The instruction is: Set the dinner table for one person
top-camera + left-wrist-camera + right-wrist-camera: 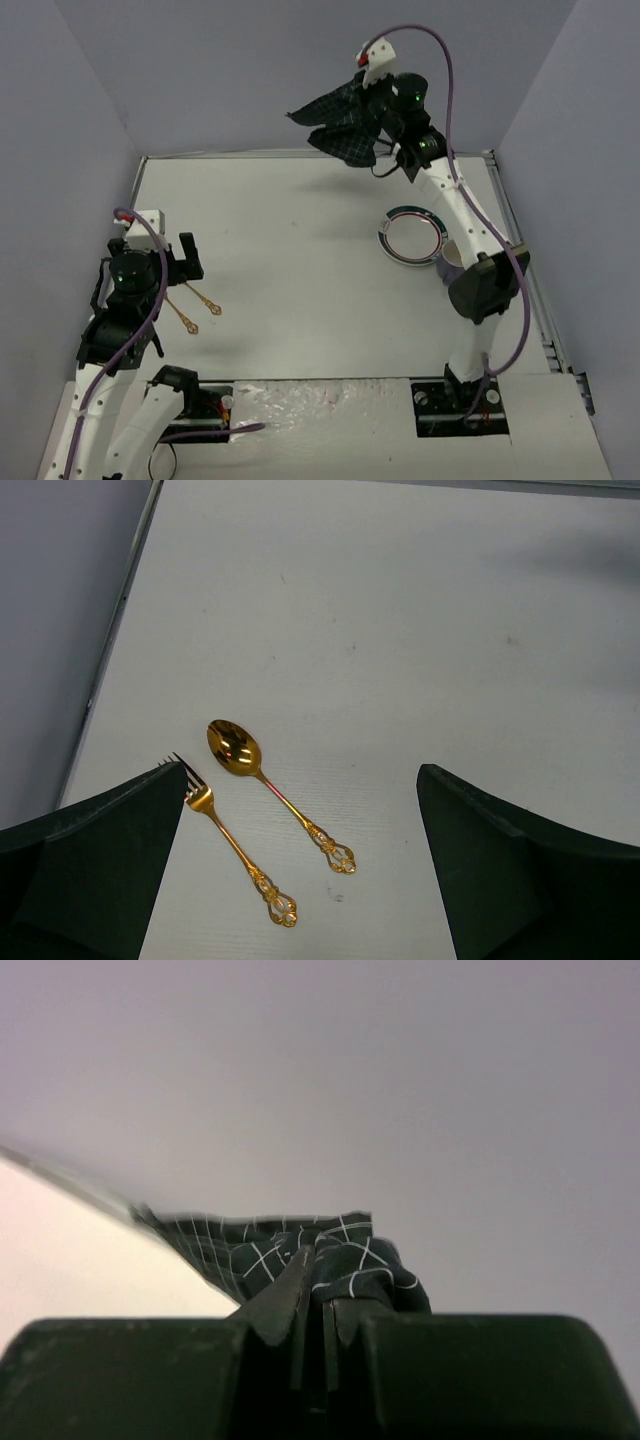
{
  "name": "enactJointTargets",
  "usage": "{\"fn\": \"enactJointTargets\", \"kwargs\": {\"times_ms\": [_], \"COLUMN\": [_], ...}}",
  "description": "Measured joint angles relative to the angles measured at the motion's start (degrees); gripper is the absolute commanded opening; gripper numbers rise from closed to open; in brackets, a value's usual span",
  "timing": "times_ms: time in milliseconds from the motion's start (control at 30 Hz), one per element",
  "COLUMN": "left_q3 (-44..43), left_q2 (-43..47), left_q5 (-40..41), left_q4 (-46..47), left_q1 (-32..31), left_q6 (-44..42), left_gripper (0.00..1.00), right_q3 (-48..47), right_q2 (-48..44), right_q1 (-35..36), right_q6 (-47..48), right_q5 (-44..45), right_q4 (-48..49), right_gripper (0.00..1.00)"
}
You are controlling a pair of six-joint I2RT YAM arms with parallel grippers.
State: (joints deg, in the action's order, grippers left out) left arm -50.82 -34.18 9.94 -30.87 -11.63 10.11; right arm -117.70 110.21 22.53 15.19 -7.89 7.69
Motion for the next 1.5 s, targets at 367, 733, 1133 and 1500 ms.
{"fn": "enactJointTargets", "kwargs": {"times_ms": [367,733,1133,1500], "left_q3": [-0.20,-0.18,-9.18,-36.14], "left_q2": [0.86,-5.80,-33.71,-67.10], "left_q5": [-0.86,-4.99,-14.97,-22.18], "left_q4": [-2.15,-1.33,5.15,7.60], "left_q1": [-0.65,-1.05,-1.18,-2.57], "left_q6": [7.50,11.98,13.26,9.00], "left_gripper": [0.97,0.97,0.97,0.97], "right_q3": [43.46,69.13,70.19,80.86], "right_q2": [-13.23,-24.41,-37.25,-42.62], "right_q1": [15.89,31.93,28.98,14.16], "right_q6": [0.06,-12.78,-23.89,-38.76], "right_q5": [-11.14,-11.16,-3.05,5.09], "right_q4": [-0.58,-3.39,-7.03,-12.58], "right_gripper": [0.00,0.32,0.88,0.85]}}
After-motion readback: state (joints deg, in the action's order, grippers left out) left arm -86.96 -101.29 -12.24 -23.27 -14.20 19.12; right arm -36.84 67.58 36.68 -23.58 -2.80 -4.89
